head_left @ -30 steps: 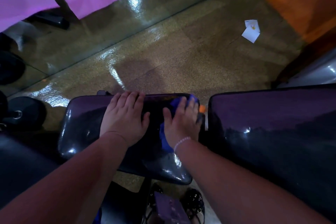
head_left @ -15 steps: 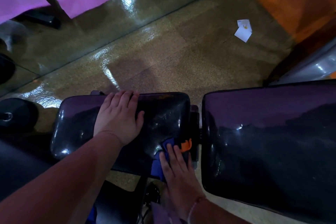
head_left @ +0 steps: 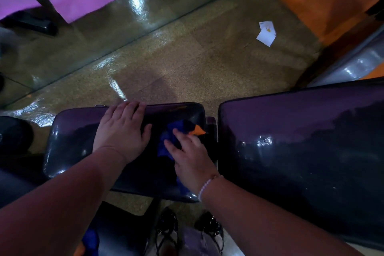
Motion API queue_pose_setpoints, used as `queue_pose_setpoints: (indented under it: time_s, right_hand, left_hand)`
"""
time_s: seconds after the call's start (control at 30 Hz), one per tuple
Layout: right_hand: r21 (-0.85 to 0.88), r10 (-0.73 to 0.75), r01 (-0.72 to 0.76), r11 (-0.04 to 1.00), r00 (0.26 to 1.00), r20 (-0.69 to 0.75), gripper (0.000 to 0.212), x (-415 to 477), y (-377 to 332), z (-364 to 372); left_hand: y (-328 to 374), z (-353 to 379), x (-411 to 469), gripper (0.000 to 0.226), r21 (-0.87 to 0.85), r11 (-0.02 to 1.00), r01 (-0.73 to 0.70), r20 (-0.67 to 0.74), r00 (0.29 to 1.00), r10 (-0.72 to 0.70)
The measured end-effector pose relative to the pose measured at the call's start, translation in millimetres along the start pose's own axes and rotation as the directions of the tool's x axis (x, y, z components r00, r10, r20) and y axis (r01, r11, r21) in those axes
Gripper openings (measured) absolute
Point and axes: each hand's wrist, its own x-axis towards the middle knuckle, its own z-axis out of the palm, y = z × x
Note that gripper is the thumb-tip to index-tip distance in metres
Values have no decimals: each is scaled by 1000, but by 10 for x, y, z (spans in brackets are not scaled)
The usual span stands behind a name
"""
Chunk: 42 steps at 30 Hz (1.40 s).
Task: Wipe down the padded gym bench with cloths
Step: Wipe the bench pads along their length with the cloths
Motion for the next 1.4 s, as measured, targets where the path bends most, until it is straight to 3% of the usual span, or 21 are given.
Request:
queue_pose_setpoints:
  time_s: [0.07, 0.13, 0.23, 0.37, 0.43, 0.53, 0.63, 0.73, 0.87, 0.93, 1.0, 1.2, 1.4]
  right_hand:
    - [-127, -79, 84, 988, 996, 48, 48, -116, 56, -92]
    - [-308, -20, 29, 951, 999, 31, 42, -156, 149, -282]
    - [-543, 77, -81, 836, 997, -29, 54, -35, 321, -710]
    - [-689, 281, -62, 722, 936, 210, 53, 158, 570, -1057]
    - [-765, 285, 39, 642, 915, 286, 63, 136, 576, -964]
    - [-726, 174, 179, 664, 907, 383, 72, -196, 395, -647]
    - [-639, 68, 312, 703, 865, 498, 63, -597, 188, -464]
    - [-628, 46, 324, 707, 866, 498, 56, -691, 198, -521]
    - [-744, 171, 69, 664, 955, 241, 58, -156, 606, -944]
    - [-743, 287, -80, 665, 945, 155, 57, 96, 771, -1160]
    - [-737, 320, -131, 664, 940, 122, 56, 151, 771, -1206]
    - [-669, 83, 156, 727, 947, 311, 58, -514, 404, -621]
    - [-560, 35, 353, 749, 824, 565, 56, -1070, 296, -416]
  left_hand:
    - [-2, 1, -1, 65, -5, 1000, -13, 15, 1000, 13]
    - [-1, -24, 7, 66, 12, 1000, -22, 37, 999, 21]
    - [52, -87, -2, 62, 44, 998, -45, 54, 998, 43]
    - [368, -131, -90, 55, -47, 979, -199, 34, 979, 201]
    - [579, -82, -179, 55, -105, 942, -319, 83, 941, 328]
    - [800, -30, -277, 59, -170, 906, -387, 185, 891, 415]
    - [814, 140, -329, 65, -148, 883, -446, 206, 859, 469]
    - [763, 193, -358, 67, -115, 874, -472, 223, 846, 485]
    - [776, 158, -367, 66, -91, 874, -477, 244, 840, 484]
    - [790, 127, -366, 67, -90, 883, -460, 278, 840, 466]
    - [797, 88, -365, 68, -101, 884, -456, 287, 838, 465]
    - [794, 86, -362, 68, -89, 886, -455, 300, 836, 460]
    - [793, 118, -362, 68, -74, 886, -458, 281, 843, 459]
